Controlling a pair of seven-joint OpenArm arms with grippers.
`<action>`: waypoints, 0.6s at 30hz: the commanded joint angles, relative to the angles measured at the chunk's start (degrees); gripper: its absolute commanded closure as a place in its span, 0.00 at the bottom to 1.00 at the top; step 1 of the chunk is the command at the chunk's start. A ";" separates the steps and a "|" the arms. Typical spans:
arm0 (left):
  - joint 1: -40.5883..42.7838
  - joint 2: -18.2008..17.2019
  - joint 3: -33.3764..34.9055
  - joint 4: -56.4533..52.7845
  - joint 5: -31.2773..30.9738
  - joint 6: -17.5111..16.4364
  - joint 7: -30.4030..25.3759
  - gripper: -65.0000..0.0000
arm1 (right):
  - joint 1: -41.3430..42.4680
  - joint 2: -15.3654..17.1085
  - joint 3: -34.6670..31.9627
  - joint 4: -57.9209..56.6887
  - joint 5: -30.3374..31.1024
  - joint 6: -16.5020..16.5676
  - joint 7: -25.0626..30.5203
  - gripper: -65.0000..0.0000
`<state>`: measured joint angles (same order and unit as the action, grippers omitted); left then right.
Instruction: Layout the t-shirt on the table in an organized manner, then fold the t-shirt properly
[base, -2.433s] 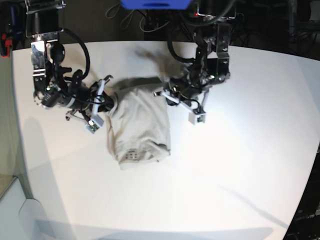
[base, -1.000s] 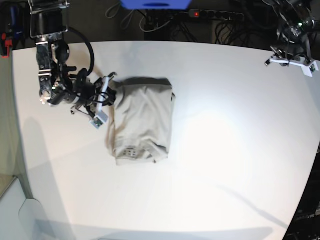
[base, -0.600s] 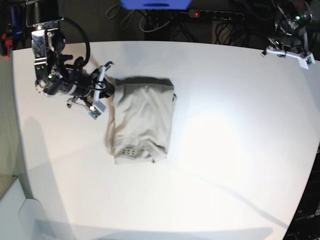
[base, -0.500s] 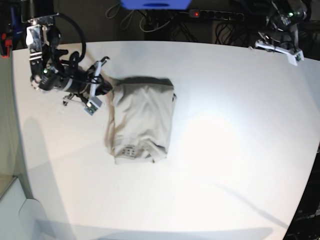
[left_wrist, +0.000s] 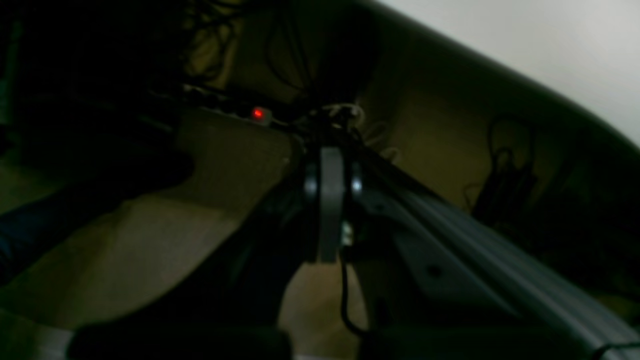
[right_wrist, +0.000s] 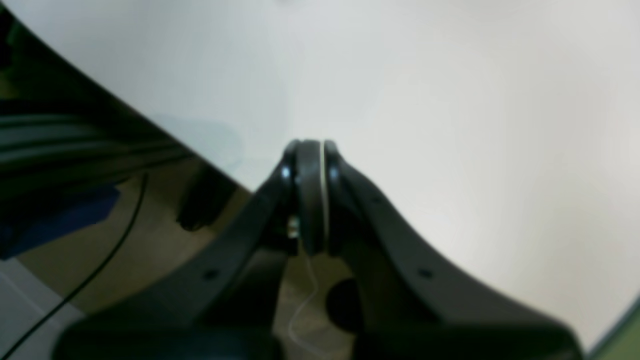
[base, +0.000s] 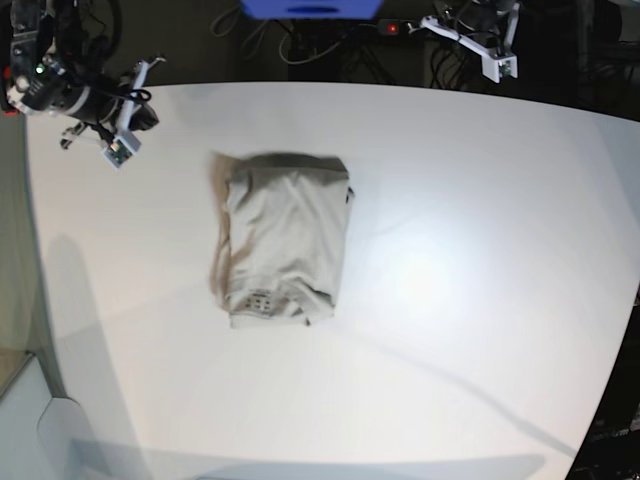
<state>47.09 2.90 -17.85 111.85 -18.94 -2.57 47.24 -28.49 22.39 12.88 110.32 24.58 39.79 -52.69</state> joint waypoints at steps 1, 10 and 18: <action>1.22 -0.30 0.48 0.72 -0.01 0.15 -0.78 1.00 | -1.53 0.60 1.49 0.84 0.52 0.21 0.33 1.00; -0.01 -1.18 8.57 -19.41 10.46 0.15 -11.51 1.00 | -9.44 -3.54 7.20 -0.48 -5.46 0.21 4.55 1.00; -7.40 -1.01 12.88 -39.11 12.13 0.15 -22.76 1.00 | -9.53 -11.97 7.20 -18.76 -21.55 0.21 21.87 1.00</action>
<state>38.83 1.89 -4.99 72.49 -6.63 -2.52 24.69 -37.80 9.89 19.77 90.94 2.70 39.77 -31.27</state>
